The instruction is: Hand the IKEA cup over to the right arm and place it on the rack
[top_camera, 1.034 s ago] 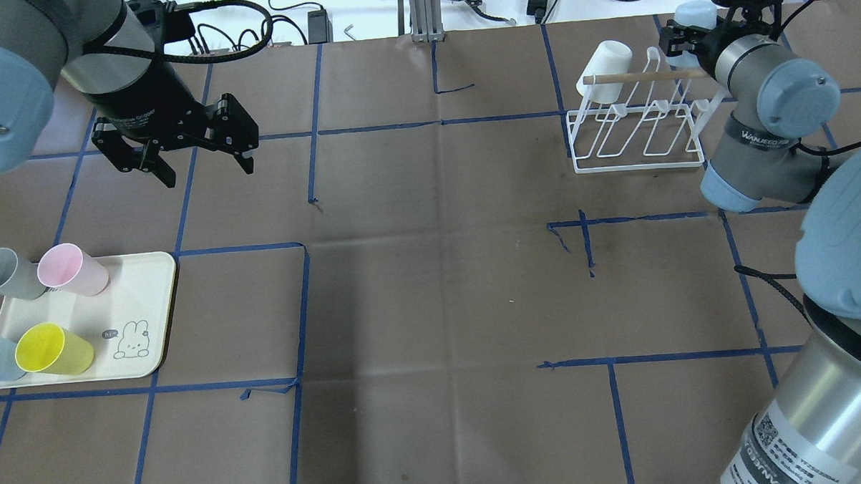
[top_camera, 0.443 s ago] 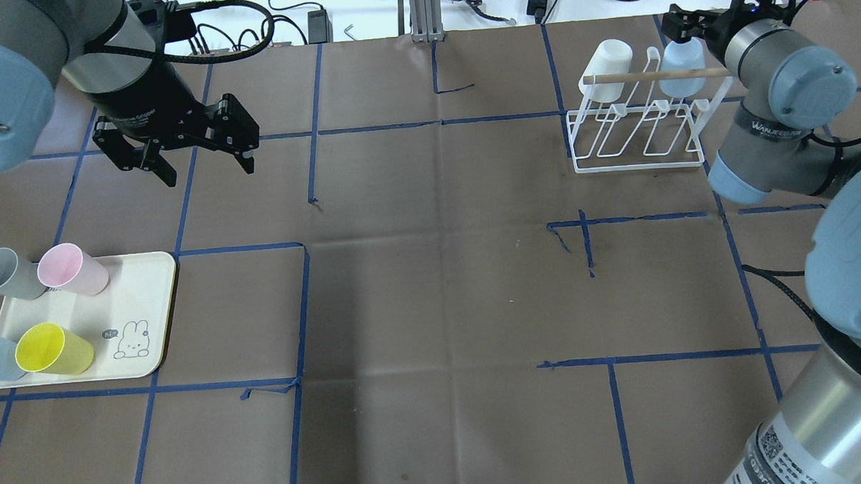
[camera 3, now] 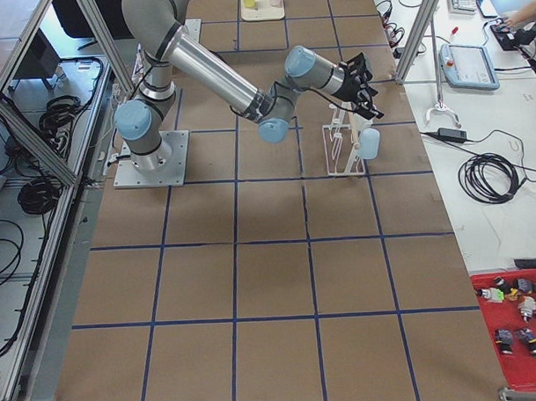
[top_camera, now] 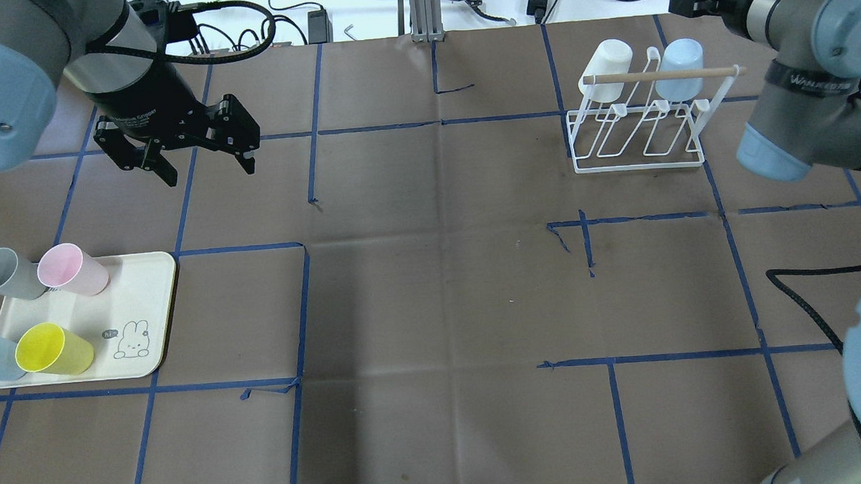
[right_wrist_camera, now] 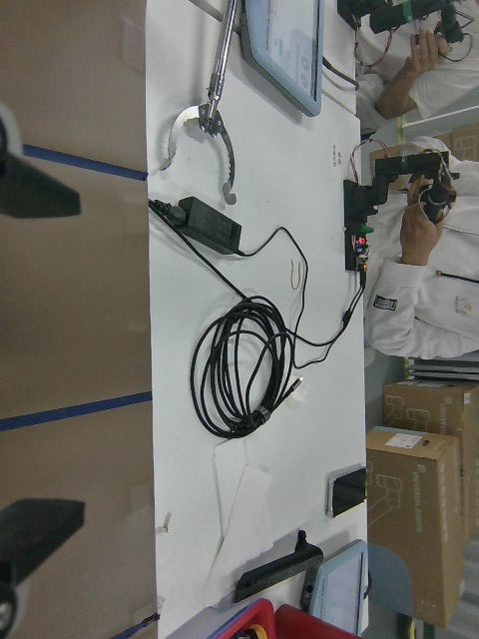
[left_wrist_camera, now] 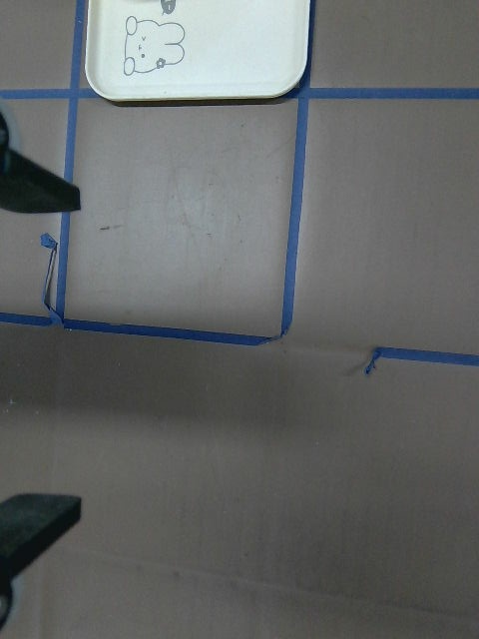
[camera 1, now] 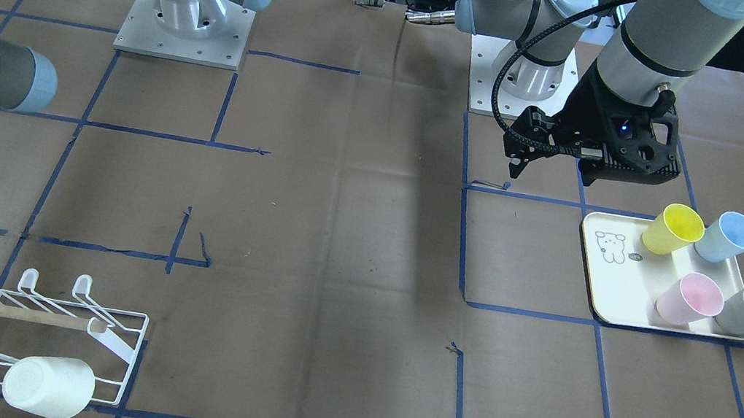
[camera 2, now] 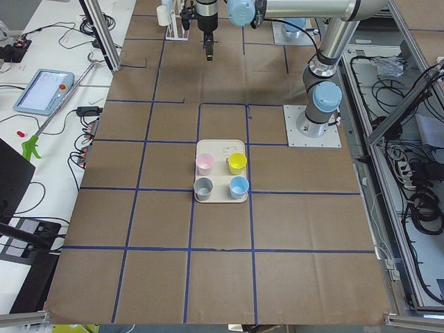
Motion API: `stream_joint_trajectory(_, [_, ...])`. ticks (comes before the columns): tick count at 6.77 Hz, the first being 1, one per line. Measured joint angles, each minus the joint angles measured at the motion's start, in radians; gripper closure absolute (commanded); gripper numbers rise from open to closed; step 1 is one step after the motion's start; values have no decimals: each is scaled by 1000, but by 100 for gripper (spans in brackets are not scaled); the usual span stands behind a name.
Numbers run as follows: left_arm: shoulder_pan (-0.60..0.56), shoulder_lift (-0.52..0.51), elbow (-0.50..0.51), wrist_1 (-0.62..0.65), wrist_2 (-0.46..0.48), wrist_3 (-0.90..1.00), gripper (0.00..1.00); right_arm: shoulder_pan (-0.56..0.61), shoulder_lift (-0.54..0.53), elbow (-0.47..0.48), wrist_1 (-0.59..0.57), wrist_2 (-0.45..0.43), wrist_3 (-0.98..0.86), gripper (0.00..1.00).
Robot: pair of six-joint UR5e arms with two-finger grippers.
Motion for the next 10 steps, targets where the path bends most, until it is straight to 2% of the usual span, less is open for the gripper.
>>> stream_joint_trajectory(3, [0,1,0,1,1,1,1,49,-151,-31,476,-4,2,0])
stream_joint_trajectory(5, [0,1,0,0,-2,1,1,95,-213,-109,856,-12,22,0])
stream_joint_trajectory(6, [0,1,0,1,-3,1,1,128,-240,-159,1048,-46,54,0])
stream_joint_trajectory(8, [0,1,0,1,-3,1,1,221,-301,-219,1293,-180,108,0])
stream_joint_trajectory(10, [0,-2,0,0,1,1,1,283,-376,-227,1439,-235,137,0])
